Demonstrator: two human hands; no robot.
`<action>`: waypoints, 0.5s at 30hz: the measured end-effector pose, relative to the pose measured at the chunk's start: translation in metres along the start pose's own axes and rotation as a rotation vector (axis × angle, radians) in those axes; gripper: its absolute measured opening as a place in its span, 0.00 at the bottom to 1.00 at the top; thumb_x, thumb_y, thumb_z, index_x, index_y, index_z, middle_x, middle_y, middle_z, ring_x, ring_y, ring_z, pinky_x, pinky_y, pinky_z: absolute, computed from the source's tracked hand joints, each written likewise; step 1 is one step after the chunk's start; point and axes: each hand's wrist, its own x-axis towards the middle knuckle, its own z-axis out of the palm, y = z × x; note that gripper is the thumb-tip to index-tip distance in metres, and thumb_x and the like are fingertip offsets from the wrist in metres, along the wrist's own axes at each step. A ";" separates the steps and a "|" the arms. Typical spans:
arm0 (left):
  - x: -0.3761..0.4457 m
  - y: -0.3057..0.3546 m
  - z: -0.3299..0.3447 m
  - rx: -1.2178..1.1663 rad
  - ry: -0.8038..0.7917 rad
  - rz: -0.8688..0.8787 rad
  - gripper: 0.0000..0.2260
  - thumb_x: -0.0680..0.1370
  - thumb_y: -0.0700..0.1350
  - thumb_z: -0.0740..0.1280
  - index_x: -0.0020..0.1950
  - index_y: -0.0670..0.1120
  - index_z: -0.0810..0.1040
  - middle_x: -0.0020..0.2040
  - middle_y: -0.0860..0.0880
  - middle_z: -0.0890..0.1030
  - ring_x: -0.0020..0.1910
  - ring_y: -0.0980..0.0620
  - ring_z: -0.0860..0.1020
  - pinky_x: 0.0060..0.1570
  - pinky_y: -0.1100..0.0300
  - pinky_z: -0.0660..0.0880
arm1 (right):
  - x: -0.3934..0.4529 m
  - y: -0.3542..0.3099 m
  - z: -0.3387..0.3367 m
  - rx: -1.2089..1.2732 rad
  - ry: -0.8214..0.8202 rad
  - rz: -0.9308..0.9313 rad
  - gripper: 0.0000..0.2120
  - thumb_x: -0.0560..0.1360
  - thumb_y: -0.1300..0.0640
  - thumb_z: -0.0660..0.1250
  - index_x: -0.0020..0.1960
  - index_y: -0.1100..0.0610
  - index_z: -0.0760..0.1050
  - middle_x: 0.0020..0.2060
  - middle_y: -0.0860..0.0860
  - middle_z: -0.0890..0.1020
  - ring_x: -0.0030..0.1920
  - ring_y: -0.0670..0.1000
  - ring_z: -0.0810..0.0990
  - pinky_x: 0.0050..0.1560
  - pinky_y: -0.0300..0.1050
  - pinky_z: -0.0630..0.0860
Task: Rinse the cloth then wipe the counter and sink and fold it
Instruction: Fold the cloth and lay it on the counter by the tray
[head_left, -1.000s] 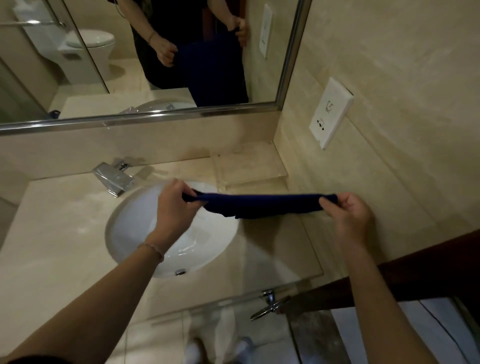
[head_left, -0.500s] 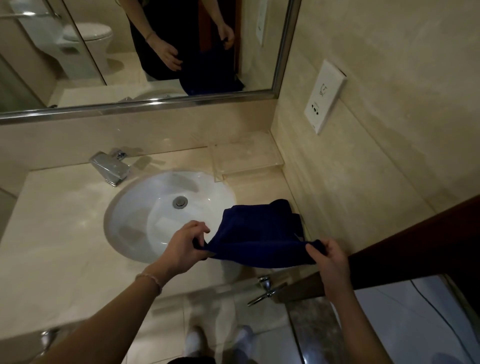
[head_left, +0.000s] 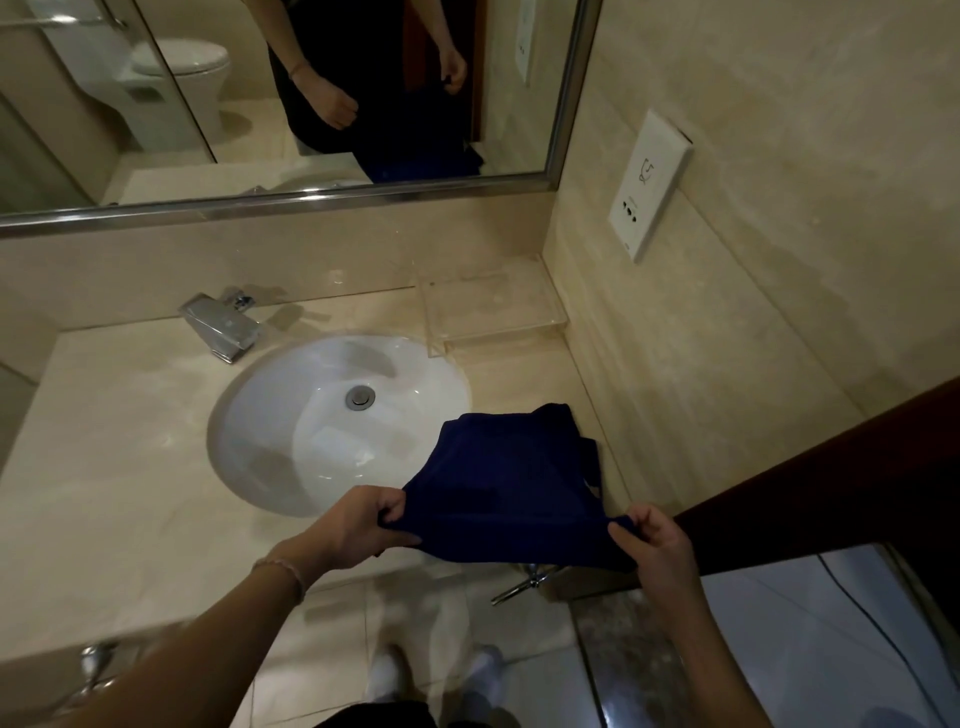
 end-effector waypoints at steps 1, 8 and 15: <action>0.001 0.001 0.001 -0.005 -0.016 0.000 0.27 0.72 0.36 0.78 0.29 0.54 0.61 0.26 0.56 0.64 0.26 0.55 0.67 0.28 0.59 0.71 | 0.000 0.003 -0.001 -0.001 0.000 -0.003 0.13 0.76 0.69 0.69 0.37 0.58 0.72 0.37 0.63 0.78 0.41 0.57 0.77 0.43 0.51 0.73; 0.013 0.006 0.013 0.030 0.010 -0.010 0.28 0.68 0.39 0.82 0.34 0.51 0.60 0.28 0.55 0.65 0.27 0.54 0.68 0.28 0.58 0.70 | 0.011 0.012 0.002 -0.032 -0.023 -0.024 0.10 0.78 0.68 0.68 0.41 0.60 0.70 0.39 0.58 0.81 0.43 0.56 0.80 0.42 0.49 0.76; 0.026 0.011 0.014 0.243 -0.050 0.090 0.23 0.67 0.43 0.80 0.34 0.59 0.66 0.33 0.54 0.67 0.31 0.55 0.63 0.32 0.62 0.63 | 0.018 0.028 -0.004 -0.064 -0.013 0.041 0.13 0.76 0.70 0.69 0.39 0.56 0.73 0.39 0.57 0.82 0.45 0.59 0.81 0.44 0.52 0.77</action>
